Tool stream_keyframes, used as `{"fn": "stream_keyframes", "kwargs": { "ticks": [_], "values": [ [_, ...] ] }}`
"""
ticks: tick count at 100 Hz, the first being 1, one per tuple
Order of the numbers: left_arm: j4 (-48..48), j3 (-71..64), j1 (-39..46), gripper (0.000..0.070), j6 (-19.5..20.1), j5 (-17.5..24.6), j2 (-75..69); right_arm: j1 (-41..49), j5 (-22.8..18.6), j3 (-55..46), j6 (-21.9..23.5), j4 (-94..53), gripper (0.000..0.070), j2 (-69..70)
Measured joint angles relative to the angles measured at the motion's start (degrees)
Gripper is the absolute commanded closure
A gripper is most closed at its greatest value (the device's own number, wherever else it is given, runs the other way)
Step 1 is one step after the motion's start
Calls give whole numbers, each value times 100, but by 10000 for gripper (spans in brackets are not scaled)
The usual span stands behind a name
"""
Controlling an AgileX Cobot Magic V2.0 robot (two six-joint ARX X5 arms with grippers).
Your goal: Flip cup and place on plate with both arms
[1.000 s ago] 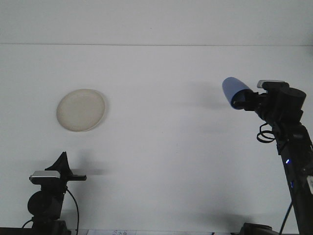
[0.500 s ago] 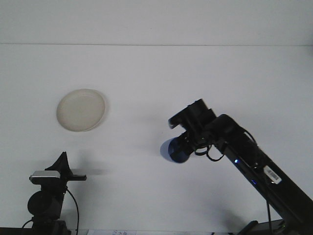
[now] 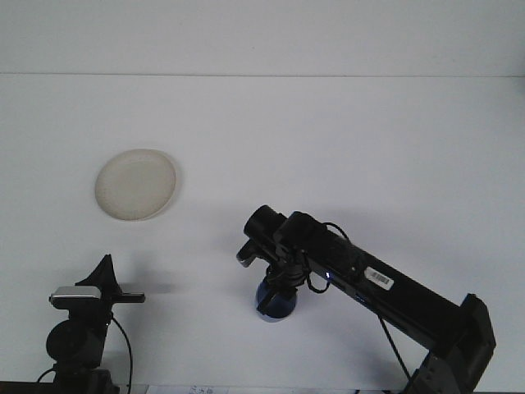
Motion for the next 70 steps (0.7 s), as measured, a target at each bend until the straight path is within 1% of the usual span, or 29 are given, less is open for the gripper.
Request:
{"fn": "stream_keyframes", "kwargs": {
  "ticks": [4, 11, 15, 17, 21, 23, 24, 25, 29, 31, 55, 70],
  "values": [
    [0, 0, 0, 685, -2, 0, 0, 33, 70, 0, 0, 0, 698, 63],
    [0, 0, 0, 685, 0, 0, 0, 55, 61, 7, 0, 0, 694, 111],
    [0, 0, 0, 685, 0, 0, 0, 63, 63, 11, 0, 2, 665, 114],
    [0, 0, 0, 685, 0, 0, 0, 72, 63, 11, 0, 2, 628, 116],
    [0, 0, 0, 685, 0, 0, 0, 90, 68, 11, 0, 7, 524, 118],
    [0, 0, 0, 685, -2, 0, 0, 96, 70, 11, 0, 17, 462, 125],
    [0, 0, 0, 685, 0, 0, 0, 101, 68, 11, 0, 22, 416, 127],
    [0, 0, 0, 685, 0, 0, 0, 103, 68, 11, 0, 28, 385, 129],
    [0, 0, 0, 685, 0, 0, 0, 125, 61, 11, 0, 48, 302, 144],
    [0, 0, 0, 685, 0, 0, 0, 133, 61, 11, 0, 52, 275, 146],
    [0, 0, 0, 685, 0, 0, 0, 127, 52, 11, -20, 243, 269, 81],
    [0, 0, 0, 685, 0, 0, 0, 50, 52, 11, -48, 535, 269, -623]
  ]
}}
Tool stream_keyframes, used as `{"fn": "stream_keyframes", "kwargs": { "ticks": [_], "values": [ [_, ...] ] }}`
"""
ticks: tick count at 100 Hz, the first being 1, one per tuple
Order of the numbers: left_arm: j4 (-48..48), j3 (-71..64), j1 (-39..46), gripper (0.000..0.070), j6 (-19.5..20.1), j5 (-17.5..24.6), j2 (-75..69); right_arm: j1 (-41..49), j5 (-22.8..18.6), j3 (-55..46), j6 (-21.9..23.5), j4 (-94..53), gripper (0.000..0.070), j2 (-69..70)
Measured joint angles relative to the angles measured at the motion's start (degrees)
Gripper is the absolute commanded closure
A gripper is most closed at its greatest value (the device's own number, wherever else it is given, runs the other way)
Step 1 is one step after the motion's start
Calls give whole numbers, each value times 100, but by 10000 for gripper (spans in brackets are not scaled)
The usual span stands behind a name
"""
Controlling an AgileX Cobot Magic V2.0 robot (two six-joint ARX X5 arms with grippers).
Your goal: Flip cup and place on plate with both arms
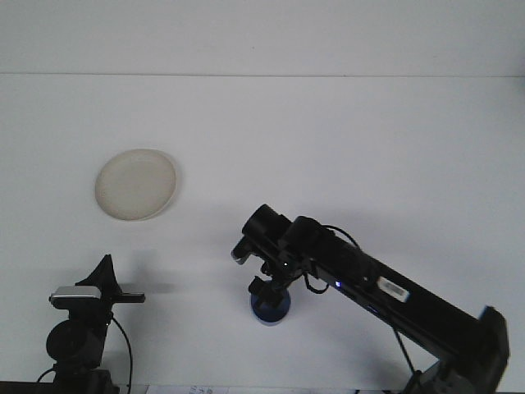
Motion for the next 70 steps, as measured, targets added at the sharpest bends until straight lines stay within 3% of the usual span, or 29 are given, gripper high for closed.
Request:
{"fn": "stream_keyframes", "kwargs": {
  "ticks": [14, 31, 52, 70],
  "values": [
    [0, 0, 0, 685, 0, 0, 0, -125, 94, 0, -11, 299, 269, -1093],
    [0, 0, 0, 685, 0, 0, 0, -264, 776, -326, -13, 1178, 272, -2549],
    [0, 0, 0, 685, 0, 0, 0, -258, 1484, -2275, -13, 2785, 273, -4793],
    [4, 0, 0, 685, -2, 0, 0, -258, 1652, -4177, -13, 3847, 273, -6596]
  ]
}}
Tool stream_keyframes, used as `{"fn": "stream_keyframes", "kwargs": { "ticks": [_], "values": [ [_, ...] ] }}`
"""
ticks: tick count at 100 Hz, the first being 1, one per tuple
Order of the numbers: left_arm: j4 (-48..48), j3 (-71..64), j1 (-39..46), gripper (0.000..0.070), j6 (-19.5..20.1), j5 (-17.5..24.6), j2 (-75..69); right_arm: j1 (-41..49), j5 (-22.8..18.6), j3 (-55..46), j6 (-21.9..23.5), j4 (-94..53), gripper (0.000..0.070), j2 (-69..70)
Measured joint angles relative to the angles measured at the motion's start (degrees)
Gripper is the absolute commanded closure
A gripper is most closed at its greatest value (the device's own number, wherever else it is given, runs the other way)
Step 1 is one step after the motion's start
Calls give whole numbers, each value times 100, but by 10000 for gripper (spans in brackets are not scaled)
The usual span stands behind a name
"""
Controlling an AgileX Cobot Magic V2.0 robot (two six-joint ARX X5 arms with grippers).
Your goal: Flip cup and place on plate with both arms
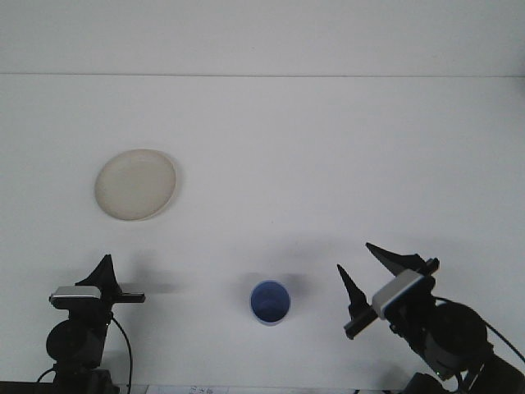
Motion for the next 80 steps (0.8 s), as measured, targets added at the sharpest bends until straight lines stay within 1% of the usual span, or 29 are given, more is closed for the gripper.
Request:
{"fn": "stream_keyframes", "kwargs": {
  "ticks": [9, 19, 31, 40, 47, 57, 67, 70, 72, 74, 80],
  "values": [
    [105, 0, 0, 685, -76, 0, 0, 0, 0, -599, 0, 208, 273, -730],
    [337, 0, 0, 685, -369, 0, 0, 0, 20, -944, 2, 164, 273, -1298],
    [654, 0, 0, 685, -852, 0, 0, 0, 20, -984, 7, -2, 273, -1587],
    [822, 0, 0, 686, -1298, 0, 0, 0, 28, -984, 7, -35, 273, -1624],
    [951, 9, 0, 687, -1681, 4, 0, 0, 111, -984, 7, -39, 274, -1624],
    [645, 216, 0, 687, -2111, 44, 87, 2, 153, -984, 7, -42, 274, -1624],
    [175, 973, -4, 680, -2308, 208, 483, 2, 157, -984, 7, -42, 274, -1624],
    [52, 1261, -4, 657, -2319, 310, 643, 2, 157, -984, 4, -42, 273, -1624],
    [-39, 1469, -4, 620, -2317, 398, 761, 2, 157, -984, 4, -42, 274, -1624],
    [-133, 1676, -4, 572, -2312, 505, 894, 2, 160, -984, 4, -42, 274, -1624],
    [-479, 2323, -4, 380, -2216, 916, 1386, 2, 157, -984, 4, -44, 274, -1624]
  ]
}}
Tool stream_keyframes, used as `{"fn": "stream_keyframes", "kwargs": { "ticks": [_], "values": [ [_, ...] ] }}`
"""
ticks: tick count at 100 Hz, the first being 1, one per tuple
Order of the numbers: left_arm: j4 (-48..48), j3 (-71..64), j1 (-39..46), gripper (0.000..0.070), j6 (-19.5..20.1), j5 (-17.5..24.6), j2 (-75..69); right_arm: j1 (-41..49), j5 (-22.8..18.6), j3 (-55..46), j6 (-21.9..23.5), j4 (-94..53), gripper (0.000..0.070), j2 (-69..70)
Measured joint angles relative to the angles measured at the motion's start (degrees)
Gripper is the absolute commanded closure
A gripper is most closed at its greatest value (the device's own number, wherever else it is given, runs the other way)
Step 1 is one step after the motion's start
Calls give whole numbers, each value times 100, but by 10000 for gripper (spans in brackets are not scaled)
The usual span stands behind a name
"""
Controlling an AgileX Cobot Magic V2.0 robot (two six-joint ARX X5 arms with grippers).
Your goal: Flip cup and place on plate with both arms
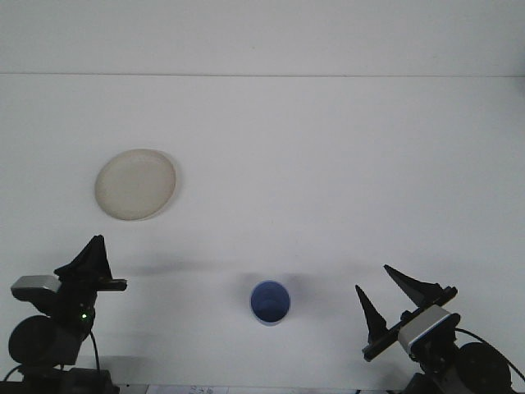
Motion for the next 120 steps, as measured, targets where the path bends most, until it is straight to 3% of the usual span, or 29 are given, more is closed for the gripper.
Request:
{"fn": "stream_keyframes", "kwargs": {
  "ticks": [4, 9, 24, 33, 56, 73, 120],
  "values": [
    [-271, 409, -7, 284, 116, 319, 372, 0, 2, 0, 0, 0, 274, 0],
    [-634, 931, -52, 234, 289, 761, 905, 0, 4, 0, 2, 0, 274, 0],
    [-1727, 2448, -450, 234, 645, 2105, 2533, 0, 4, 0, 2, -2, 274, 0],
    [-2380, 3314, -977, 234, 850, 2542, 3469, 2, 4, 0, 0, -4, 274, 0],
    [-3541, 4690, -2828, 234, 1443, 2511, 5351, 0, 4, 0, 0, -63, 274, 0],
    [-3807, 5018, -3864, 234, 1620, 1858, 6395, 0, 4, 0, 0, -66, 274, 0],
    [-3934, 5025, -4448, 237, 1679, 1478, 7812, 0, 7, 0, 0, -79, 274, 0]
  ]
}}
